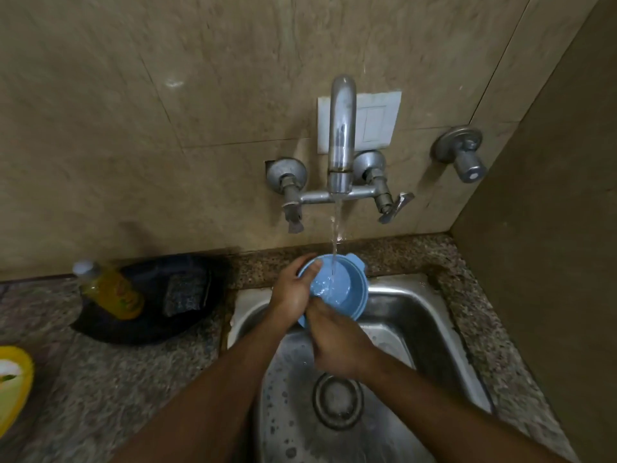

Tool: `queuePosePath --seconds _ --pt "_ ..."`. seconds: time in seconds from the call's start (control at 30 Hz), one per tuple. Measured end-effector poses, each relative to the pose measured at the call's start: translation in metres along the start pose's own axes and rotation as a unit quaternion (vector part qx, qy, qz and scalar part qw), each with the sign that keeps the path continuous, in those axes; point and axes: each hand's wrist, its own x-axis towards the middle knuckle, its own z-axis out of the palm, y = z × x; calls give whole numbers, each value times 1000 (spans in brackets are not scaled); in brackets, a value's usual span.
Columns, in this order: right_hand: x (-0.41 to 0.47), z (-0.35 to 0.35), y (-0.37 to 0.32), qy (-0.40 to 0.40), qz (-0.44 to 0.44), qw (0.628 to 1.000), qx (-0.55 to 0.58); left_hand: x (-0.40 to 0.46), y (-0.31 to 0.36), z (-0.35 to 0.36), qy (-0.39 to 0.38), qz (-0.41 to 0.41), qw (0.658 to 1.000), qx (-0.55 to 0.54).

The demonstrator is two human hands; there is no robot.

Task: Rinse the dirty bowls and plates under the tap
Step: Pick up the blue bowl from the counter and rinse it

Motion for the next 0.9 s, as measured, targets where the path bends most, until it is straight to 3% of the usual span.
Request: queuePosePath --seconds 0.07,0.13,0.2,0.23,0.3,0.37,0.43,0.53,0.6,0.67,0.73,0.83,0.9 --pt "-8 -1 11 29 -53 994 -88 -1 -6 -8 29 -4 999 -33" --pt "-12 -9 29 70 -102 960 -252 -5 -12 -11 63 -14 996 -61" --pt "-11 -23 28 59 -60 938 -335 -8 -12 -8 83 -12 994 -63" --pt "-8 -26 20 32 -20 951 -307 -7 -13 -5 84 -8 995 -60" --pt "1 -21 -2 -9 27 989 -142 -4 -11 0 85 1 995 -58" --pt "1 -11 -12 -12 11 1000 16 0 -10 -2 87 15 995 -57" --pt "-7 -14 6 10 -56 997 -54 -2 -12 -7 67 25 996 -60" --pt "-15 -32 37 61 -112 942 -312 -9 -15 -6 73 13 992 -100" --pt "-10 -35 18 22 -45 949 -310 -8 -15 1 93 0 989 -112" --pt "1 -28 -5 -15 36 989 -143 -6 -12 6 109 -23 984 -140" --pt "4 -22 -7 -1 31 998 -55 -7 -12 5 102 -22 980 -169" --pt "0 -34 13 21 -45 969 -242 -13 -19 0 6 -50 979 -195" --pt "0 -47 24 -7 -73 952 -298 -13 -22 -9 -36 -83 975 -204"
